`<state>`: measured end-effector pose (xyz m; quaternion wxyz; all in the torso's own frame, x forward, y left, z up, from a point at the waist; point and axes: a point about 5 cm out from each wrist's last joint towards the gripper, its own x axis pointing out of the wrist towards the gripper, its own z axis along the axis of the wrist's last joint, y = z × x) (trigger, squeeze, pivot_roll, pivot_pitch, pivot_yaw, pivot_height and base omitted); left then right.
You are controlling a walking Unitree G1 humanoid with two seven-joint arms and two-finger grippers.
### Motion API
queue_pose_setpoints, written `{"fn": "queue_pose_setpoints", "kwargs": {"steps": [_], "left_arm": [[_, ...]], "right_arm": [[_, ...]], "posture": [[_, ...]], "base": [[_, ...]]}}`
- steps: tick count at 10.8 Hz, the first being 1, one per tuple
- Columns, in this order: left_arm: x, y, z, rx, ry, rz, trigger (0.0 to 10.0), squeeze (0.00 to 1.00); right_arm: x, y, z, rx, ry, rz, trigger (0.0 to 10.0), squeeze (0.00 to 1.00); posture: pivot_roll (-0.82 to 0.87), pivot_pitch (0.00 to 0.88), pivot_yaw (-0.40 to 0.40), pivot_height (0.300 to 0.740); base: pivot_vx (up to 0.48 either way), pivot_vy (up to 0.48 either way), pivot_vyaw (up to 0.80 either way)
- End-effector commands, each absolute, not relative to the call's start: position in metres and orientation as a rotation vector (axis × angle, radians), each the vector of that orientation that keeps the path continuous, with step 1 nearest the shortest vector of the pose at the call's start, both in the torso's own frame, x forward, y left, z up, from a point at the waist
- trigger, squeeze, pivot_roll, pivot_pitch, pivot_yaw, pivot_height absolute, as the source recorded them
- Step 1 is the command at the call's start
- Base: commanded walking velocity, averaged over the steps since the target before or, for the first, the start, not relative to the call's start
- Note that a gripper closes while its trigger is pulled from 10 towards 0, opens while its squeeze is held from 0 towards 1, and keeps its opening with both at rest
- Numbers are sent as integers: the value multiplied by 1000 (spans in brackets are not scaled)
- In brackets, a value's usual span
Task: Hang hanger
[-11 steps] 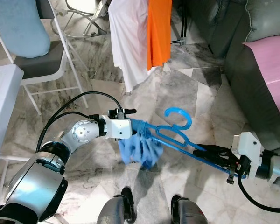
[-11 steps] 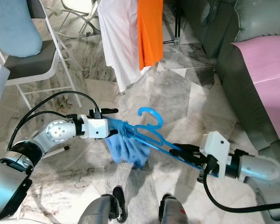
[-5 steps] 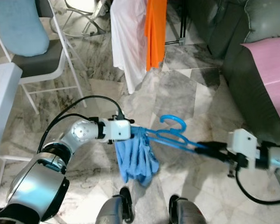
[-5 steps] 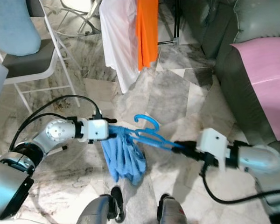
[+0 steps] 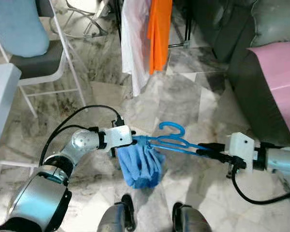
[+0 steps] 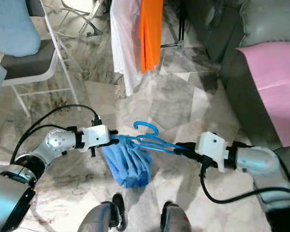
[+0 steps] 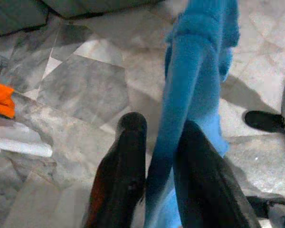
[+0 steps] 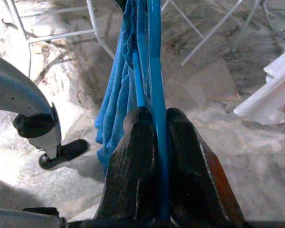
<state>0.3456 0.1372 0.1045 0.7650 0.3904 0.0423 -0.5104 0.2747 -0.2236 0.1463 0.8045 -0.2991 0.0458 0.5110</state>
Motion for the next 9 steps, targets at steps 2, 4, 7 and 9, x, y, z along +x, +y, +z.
{"fn": "queue_pose_setpoints", "kwargs": {"steps": [2, 4, 7, 9], "left_arm": [[336, 134, 87, 799, 163, -1150, 0, 0], [333, 131, 79, 720, 174, -1111, 0, 0], [333, 141, 72, 576, 171, -915, 0, 0], [330, 147, 68, 567, 173, -881, 0, 0]], "right_arm": [[280, -216, 150, -648, 41, 1110, 10000, 0], [287, -212, 148, -641, 20, 1086, 10000, 0], [296, -207, 138, -600, 5, 1023, 10000, 0], [299, -206, 134, -571, 24, 1017, 10000, 1000]], "posture": [[-177, 229, 50, 740], [-181, 221, 46, 740], [-174, 196, 35, 740], [-162, 189, 29, 740]], "base": [[0, 0, 0], [0, 0, 0], [0, 0, 0], [0, 0, 0]]}}
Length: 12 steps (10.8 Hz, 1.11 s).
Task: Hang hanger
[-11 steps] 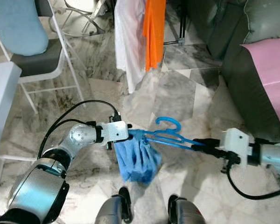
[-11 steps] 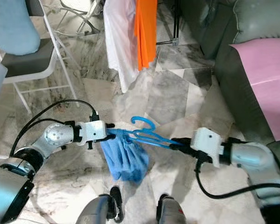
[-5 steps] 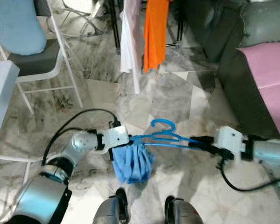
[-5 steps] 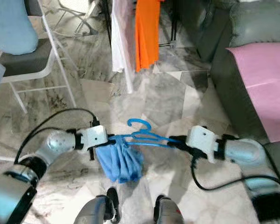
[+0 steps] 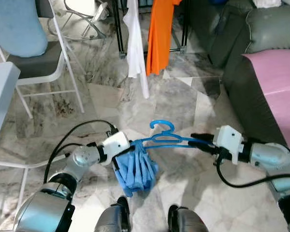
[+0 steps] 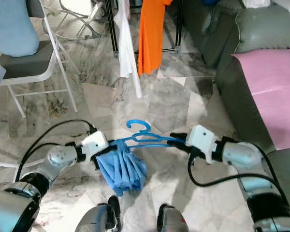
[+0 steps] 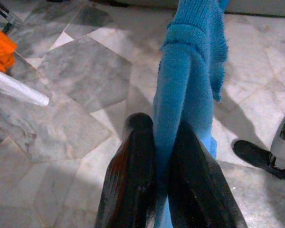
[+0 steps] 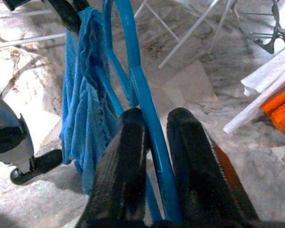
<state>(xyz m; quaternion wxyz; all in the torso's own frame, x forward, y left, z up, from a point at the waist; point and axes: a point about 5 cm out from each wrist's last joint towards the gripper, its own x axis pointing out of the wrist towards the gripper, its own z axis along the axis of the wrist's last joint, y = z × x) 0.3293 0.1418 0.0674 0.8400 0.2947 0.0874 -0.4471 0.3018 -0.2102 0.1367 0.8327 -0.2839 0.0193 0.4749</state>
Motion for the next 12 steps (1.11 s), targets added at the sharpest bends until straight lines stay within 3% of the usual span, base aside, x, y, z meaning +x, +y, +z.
{"fn": "queue_pose_setpoints", "kwargs": {"steps": [1, 12], "left_arm": [[330, 152, 68, 591, 180, -869, 0, 0], [330, 152, 68, 591, 180, -869, 0, 0]], "right_arm": [[302, -210, 136, -592, 22, 1001, 10000, 1000], [302, -210, 136, -592, 22, 1001, 10000, 1000]], "posture": [[-156, 189, 32, 740], [-156, 189, 32, 740]], "base": [[0, 0, 0], [0, 0, 0]]}}
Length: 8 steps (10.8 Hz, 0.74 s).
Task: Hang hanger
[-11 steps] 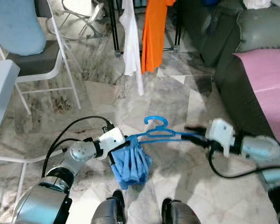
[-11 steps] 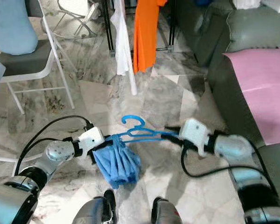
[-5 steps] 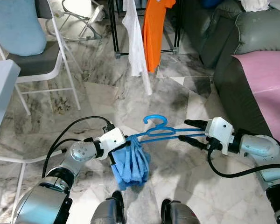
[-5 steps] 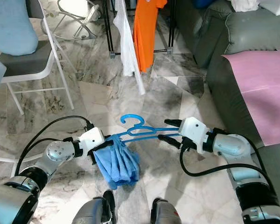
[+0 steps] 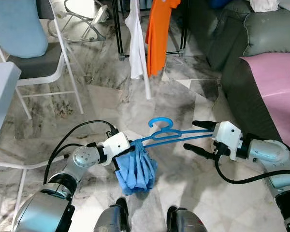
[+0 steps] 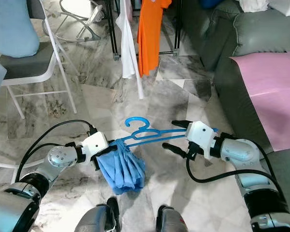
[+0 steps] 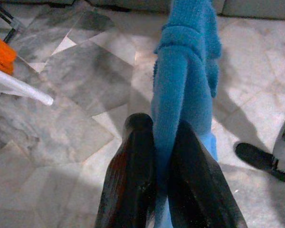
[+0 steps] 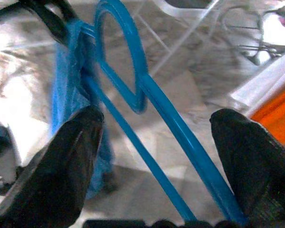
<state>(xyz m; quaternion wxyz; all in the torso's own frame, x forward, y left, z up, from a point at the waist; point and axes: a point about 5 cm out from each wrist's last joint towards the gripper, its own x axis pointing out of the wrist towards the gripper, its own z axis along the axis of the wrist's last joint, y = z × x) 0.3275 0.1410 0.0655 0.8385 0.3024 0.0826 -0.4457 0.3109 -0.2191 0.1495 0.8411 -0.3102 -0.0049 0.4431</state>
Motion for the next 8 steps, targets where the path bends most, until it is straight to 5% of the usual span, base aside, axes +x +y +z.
{"fn": "queue_pose_setpoints", "kwargs": {"steps": [1, 5, 8], "left_arm": [[320, 163, 56, 681, 222, -899, 0, 0], [308, 156, 45, 737, 218, -981, 0, 0], [323, 155, 50, 598, 207, -711, 0, 0]], "right_arm": [[318, -255, 187, -776, -85, 746, 10000, 1000], [326, -251, 199, -863, -220, 605, 10000, 1000], [311, -227, 165, -626, -213, 649, 10000, 1000]], "posture": [[-178, 207, 78, 740], [-177, 225, 80, 740], [-173, 234, 87, 740]], "base": [[0, 0, 0], [0, 0, 0], [0, 0, 0]]}}
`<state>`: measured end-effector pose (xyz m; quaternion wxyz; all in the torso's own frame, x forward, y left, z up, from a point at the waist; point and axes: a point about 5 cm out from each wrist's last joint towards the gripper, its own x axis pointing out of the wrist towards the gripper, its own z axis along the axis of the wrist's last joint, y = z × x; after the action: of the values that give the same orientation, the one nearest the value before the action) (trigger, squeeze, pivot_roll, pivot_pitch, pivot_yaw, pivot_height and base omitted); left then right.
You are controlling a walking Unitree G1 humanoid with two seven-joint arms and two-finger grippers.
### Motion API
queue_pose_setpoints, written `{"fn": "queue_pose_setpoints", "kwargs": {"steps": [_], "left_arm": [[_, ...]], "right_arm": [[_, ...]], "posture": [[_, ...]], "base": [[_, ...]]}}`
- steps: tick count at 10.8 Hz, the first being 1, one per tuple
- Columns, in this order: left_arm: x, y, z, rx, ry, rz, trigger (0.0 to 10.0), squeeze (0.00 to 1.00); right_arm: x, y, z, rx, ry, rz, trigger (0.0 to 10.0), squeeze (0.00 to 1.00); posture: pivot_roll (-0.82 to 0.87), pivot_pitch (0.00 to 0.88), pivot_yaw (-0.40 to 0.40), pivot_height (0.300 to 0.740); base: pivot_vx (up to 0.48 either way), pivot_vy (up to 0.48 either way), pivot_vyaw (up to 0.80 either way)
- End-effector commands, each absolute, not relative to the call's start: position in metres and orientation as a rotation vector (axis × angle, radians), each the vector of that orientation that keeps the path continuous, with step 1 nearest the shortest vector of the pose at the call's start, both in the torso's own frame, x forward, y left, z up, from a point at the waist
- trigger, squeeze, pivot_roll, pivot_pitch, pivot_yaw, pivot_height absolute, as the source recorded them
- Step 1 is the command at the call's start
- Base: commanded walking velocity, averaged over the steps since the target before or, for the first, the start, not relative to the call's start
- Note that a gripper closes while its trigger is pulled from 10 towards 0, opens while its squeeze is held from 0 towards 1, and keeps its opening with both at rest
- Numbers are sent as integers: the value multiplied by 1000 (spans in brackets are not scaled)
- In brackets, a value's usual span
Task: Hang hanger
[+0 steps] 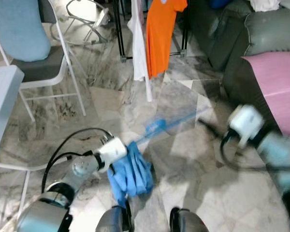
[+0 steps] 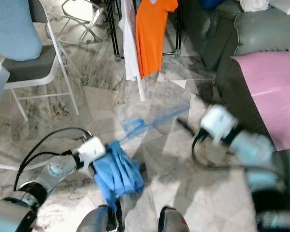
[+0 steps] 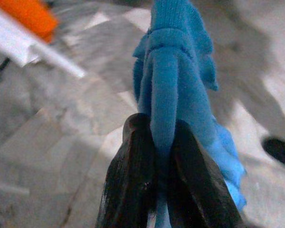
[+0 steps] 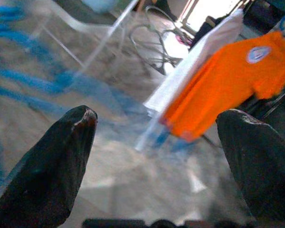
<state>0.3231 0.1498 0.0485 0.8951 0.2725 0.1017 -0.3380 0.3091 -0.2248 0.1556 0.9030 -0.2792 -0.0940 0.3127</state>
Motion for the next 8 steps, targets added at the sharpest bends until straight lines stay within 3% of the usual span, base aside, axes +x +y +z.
{"fn": "queue_pose_setpoints", "kwargs": {"steps": [1, 3, 4, 5, 6, 7, 8], "left_arm": [[331, 161, 52, 417, 238, -520, 0, 0], [327, 164, 38, 225, 316, -329, 0, 0], [316, 164, 23, 142, 374, -262, 0, 0], [306, 163, 11, 97, 419, -235, 0, 0], [294, 160, -2, 118, 467, -244, 0, 0], [284, 159, -12, 110, 515, -227, 392, 0], [276, 155, -21, 98, 552, -233, 2039, 0]], "right_arm": [[302, -209, 147, -458, -195, 689, 10000, 1000], [296, -188, 117, -166, -143, 608, 10000, 1000], [291, -175, 77, -26, -10, 511, 10000, 1000], [283, -165, 46, 57, 112, 472, 10000, 380], [273, -155, 13, 137, 275, 417, 10000, 0], [265, -153, -8, 172, 393, 367, 10000, 0], [256, -152, -24, 197, 497, 317, 10000, 0]], "posture": [[-168, 227, 89, 740], [-167, 208, 75, 740], [-157, 196, 60, 740], [-153, 180, 50, 740], [-134, 160, 44, 740], [-125, 147, 41, 740], [-114, 128, 30, 740]], "base": [[0, 0, 0], [0, 0, 0], [0, 0, 0], [0, 0, 0], [0, 0, 0], [0, 0, 0], [0, 0, 0]]}}
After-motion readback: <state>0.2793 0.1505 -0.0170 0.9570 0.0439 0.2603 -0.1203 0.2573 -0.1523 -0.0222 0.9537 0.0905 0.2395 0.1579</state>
